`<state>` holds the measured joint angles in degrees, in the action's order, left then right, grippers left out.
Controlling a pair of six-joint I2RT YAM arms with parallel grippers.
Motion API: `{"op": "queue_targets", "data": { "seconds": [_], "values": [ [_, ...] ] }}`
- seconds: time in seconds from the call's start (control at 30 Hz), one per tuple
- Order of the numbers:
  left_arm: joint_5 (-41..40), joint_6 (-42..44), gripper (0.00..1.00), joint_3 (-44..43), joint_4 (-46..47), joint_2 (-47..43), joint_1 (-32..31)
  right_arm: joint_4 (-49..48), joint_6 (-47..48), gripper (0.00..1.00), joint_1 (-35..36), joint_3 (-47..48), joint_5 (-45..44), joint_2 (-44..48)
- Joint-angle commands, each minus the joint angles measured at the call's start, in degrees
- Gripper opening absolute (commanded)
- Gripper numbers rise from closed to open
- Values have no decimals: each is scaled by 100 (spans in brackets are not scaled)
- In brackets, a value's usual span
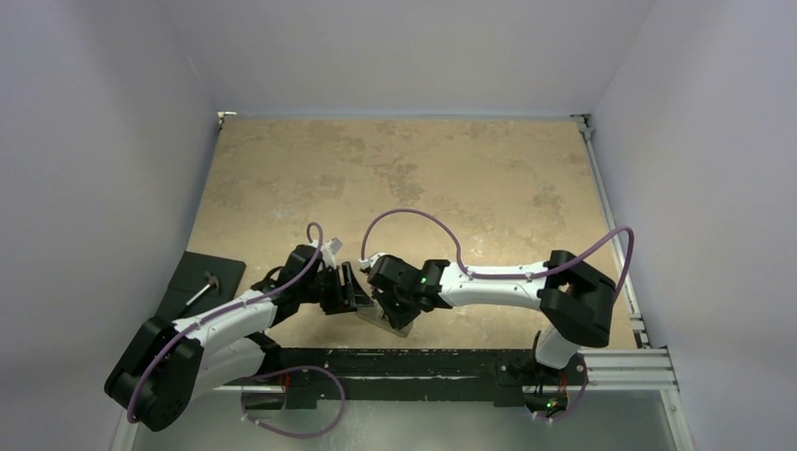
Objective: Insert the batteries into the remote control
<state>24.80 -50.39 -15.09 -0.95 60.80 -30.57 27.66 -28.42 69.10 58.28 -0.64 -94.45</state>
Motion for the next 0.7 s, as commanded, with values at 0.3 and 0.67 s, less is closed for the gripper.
{"op": "queue_targets", "data": {
  "seconds": [0.3, 0.67],
  "values": [
    [-127, 79, 55, -11, -12, 35, -28, 424, 51, 12, 68, 405, -374, 201],
    [-146, 103, 55, -59, 7, 141, -28, 605, 486, 10, 68, 305, -331, 272]
  ]
}}
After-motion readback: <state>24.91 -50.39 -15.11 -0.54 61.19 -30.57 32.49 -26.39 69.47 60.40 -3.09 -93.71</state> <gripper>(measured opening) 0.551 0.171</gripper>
